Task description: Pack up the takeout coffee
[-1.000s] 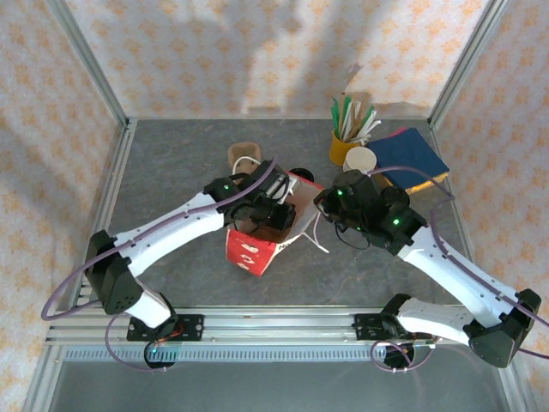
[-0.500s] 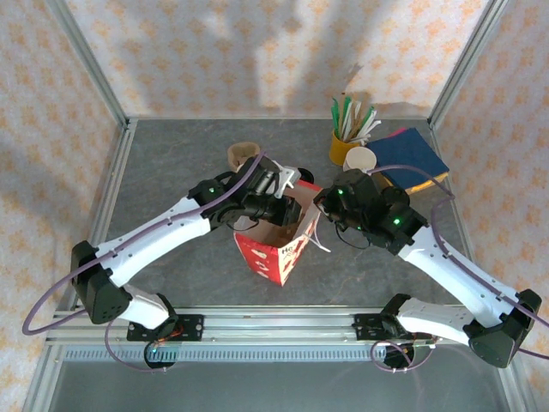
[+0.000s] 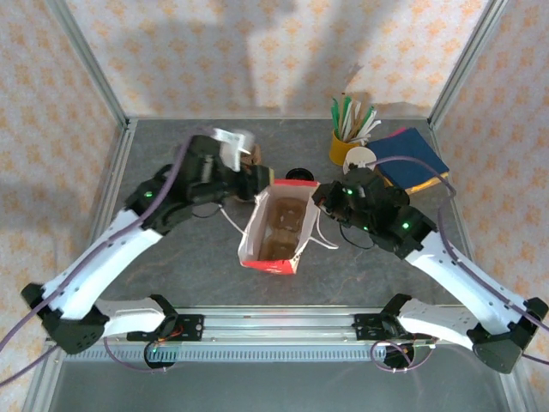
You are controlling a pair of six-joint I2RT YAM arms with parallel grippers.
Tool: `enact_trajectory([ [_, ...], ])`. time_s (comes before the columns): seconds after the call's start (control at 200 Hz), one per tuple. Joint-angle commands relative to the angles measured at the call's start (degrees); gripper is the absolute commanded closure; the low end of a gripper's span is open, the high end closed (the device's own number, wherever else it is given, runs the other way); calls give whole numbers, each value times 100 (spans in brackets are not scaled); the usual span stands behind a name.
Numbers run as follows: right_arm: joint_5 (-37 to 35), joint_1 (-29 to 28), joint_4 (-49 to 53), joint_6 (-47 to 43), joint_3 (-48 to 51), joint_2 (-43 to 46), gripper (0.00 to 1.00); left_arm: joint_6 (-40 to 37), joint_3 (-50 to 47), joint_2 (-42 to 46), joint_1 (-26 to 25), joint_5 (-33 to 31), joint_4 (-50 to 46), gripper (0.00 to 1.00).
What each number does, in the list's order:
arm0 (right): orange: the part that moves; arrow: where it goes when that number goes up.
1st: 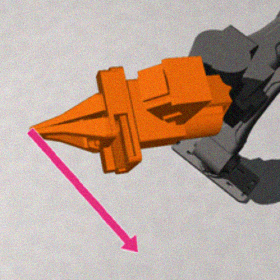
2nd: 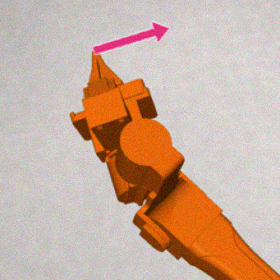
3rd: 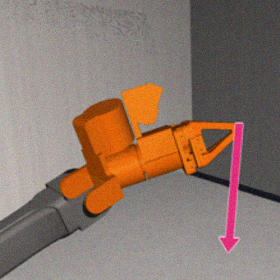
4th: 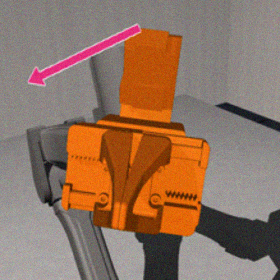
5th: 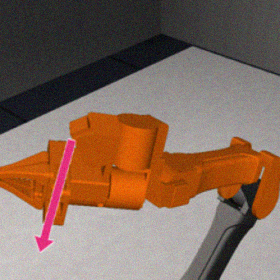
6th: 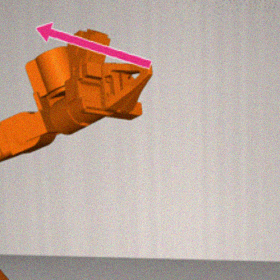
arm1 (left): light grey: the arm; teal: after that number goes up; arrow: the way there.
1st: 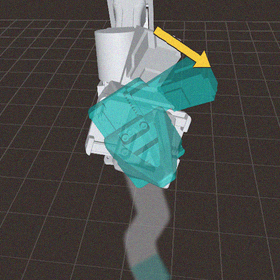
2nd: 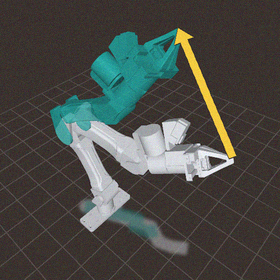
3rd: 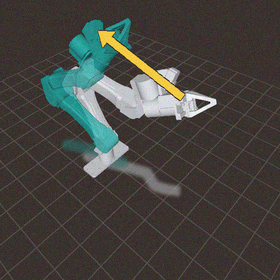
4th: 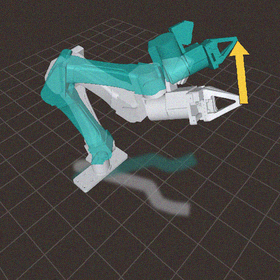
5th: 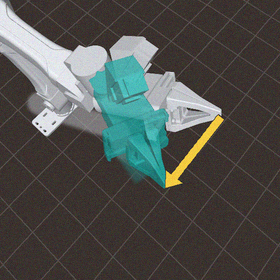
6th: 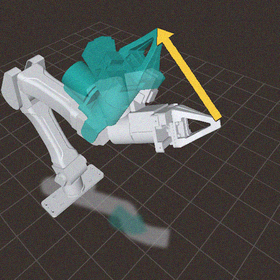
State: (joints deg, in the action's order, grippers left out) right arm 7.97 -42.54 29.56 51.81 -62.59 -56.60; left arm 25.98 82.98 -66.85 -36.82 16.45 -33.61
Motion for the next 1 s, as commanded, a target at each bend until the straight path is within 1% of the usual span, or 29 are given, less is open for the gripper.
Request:
enact_trajectory([
  [0.0,263,27,-873,-832,75,479,100,-154,16,459,339,-1436,-280,71],
  [0.06,281,28,-1007,-1056,169,637,100,-120,-394,680,474,-1807,-65,69],
  [0.14,309,27,-1144,-1278,283,792,100,-6,-936,908,609,-2028,215,68],
  [0.22,472,27,-1244,-1450,359,892,100,101,-1352,1039,710,-2040,431,68],
  [0.335,705,27,-1311,-1626,455,976,100,218,-1668,1104,779,-2016,565,67],
  [0.43,891,23,-1369,-1691,540,995,100,258,-1791,1080,799,-1937,625,67],
  [0.591,1060,23,-1410,-1529,668,982,100,320,-1867,1041,800,-1753,637,68],
  [0.741,950,27,-1372,-958,722,945,100,338,-1759,1074,809,-1451,661,68],
  [0.816,605,27,-1181,-326,667,861,100,338,-1564,1006,805,-1128,606,68],
  [0.996,51,27,-903,1250,719,827,100,281,-918,862,779,-457,309,68],
])
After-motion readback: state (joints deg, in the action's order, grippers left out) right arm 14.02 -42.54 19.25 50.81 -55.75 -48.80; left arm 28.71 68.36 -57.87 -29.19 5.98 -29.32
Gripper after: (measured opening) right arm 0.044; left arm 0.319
